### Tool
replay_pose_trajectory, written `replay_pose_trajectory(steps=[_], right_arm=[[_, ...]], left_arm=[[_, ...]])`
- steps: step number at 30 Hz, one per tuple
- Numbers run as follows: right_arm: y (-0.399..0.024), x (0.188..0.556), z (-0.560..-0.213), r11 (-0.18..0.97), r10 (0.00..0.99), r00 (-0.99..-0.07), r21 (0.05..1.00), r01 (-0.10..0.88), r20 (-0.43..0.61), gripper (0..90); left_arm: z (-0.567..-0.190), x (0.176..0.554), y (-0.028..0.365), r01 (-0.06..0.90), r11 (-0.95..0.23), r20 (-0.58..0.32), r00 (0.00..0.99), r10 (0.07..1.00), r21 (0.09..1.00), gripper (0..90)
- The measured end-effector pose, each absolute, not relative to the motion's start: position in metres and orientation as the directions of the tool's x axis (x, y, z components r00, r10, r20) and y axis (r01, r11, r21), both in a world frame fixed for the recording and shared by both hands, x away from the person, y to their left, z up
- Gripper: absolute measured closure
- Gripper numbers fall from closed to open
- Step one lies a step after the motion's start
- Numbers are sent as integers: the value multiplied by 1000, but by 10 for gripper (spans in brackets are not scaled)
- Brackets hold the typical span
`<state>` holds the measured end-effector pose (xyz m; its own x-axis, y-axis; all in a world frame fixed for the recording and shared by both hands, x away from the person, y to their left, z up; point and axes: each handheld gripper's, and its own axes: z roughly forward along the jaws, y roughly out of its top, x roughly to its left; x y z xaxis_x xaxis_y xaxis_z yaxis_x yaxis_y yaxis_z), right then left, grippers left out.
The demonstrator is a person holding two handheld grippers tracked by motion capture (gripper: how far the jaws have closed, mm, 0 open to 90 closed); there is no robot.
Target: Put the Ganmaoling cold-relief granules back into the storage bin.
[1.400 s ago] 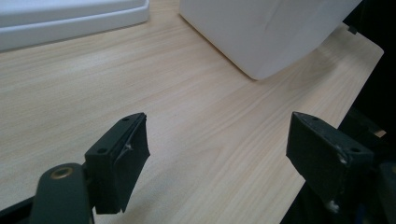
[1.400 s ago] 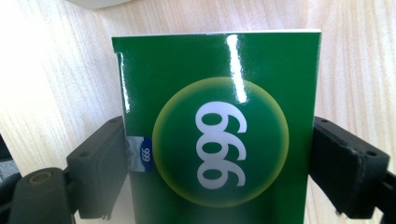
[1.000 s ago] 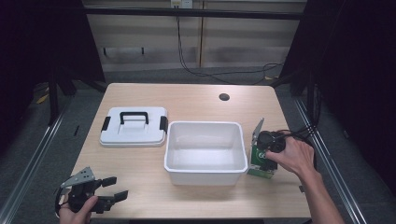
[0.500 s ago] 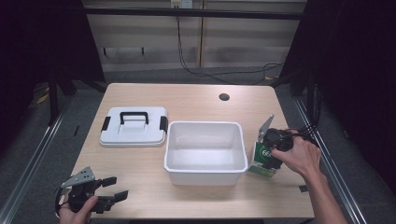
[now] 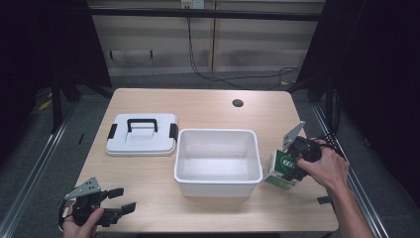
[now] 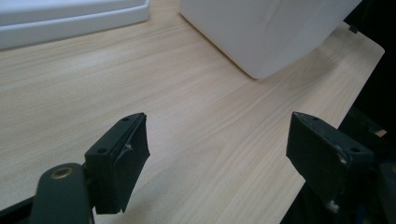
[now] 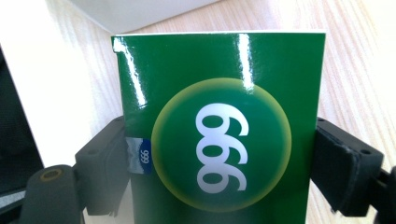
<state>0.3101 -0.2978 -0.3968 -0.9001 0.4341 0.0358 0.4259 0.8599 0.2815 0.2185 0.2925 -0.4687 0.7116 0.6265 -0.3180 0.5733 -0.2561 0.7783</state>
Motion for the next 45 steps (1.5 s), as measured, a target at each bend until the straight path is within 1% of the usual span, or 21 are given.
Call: replay_pose_trajectory(steps=[6,10,17,29,39,40,45], right_arm=[[-307,305,-389,841,434,-899,334,426,54,160],[-313,302,-385,826,435,-900,383,414,36,160],[-319,300,-379,803,432,-901,438,405,42,161],[-332,292,-362,769,423,-904,504,393,59,162],[-344,286,-344,731,422,-905,573,370,46,162],[-344,286,-340,718,418,-907,592,366,55,162],[-344,286,-330,713,416,-909,607,350,35,162]], left_arm=[[-469,218,293,573,-255,-318,711,627,779,209],[-468,219,293,571,-255,-316,712,627,781,209],[-468,219,293,572,-252,-317,710,629,780,209],[-468,219,293,572,-253,-316,710,629,780,209],[-469,219,293,572,-254,-316,710,629,780,209],[-468,219,293,572,-254,-316,711,629,780,209],[-468,219,293,573,-252,-317,710,629,780,209]])
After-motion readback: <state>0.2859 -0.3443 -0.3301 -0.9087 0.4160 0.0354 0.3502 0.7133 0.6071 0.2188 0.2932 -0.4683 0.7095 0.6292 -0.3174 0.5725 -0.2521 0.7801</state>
